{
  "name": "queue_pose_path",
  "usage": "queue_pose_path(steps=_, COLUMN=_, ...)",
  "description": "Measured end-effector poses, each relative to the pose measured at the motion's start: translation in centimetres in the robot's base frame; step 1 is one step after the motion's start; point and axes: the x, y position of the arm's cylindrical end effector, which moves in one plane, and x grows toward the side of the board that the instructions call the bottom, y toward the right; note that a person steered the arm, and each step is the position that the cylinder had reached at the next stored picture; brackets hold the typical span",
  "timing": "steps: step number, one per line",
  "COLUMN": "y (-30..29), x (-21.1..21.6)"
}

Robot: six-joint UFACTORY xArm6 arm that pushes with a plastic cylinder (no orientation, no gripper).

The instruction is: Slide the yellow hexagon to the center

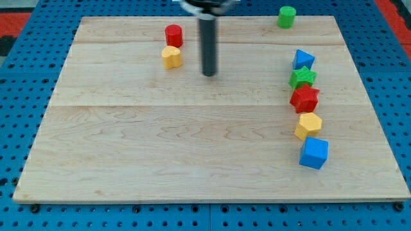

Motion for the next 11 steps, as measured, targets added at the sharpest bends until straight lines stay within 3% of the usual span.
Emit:
queue_pose_path(steps=2, y=6.2, x=17.6)
queue_pose_path(steps=3, y=14.9, x=22.8)
queue_pose_path(steps=4, y=24.6, x=21.1)
queue_pose_path(steps=6, y=22.0, x=14.0)
queue_pose_path(steps=8, y=5.6, x=13.5)
queue_pose_path(steps=9, y=5.4, x=10.1)
queue_pose_path(steps=10, y=6.6, x=12.7)
queue_pose_path(steps=11, y=8.9, x=11.2)
